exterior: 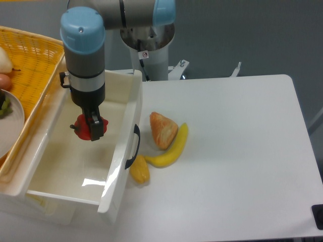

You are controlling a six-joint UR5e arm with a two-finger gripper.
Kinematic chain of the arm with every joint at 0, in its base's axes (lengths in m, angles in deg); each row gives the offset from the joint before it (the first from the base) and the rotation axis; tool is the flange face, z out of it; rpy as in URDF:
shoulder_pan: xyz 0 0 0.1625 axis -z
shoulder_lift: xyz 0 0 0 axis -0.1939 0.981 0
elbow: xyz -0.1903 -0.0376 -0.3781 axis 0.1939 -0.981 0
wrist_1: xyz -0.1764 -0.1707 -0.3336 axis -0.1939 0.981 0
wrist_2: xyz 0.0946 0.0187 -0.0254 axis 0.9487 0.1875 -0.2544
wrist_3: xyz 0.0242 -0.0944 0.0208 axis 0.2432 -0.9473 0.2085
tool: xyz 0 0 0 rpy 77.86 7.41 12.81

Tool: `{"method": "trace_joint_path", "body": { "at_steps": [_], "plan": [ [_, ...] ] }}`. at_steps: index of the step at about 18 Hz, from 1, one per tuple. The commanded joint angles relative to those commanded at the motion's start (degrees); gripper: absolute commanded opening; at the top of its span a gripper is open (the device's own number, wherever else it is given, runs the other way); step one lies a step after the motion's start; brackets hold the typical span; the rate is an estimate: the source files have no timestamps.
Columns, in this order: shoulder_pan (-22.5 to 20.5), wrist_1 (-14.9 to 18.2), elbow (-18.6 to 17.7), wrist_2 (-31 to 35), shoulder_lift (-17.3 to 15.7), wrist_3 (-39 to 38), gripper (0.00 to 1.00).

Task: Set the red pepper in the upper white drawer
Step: 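Lower the red pepper down into the drawer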

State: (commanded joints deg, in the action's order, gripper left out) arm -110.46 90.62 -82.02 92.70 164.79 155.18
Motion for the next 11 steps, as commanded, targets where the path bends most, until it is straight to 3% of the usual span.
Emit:
{"method": "trace_joint_path", "body": {
  "at_steps": [11],
  "plan": [
    [0.2, 0.1, -0.3, 0.4, 1.8, 0.0, 0.07]
  ]
}}
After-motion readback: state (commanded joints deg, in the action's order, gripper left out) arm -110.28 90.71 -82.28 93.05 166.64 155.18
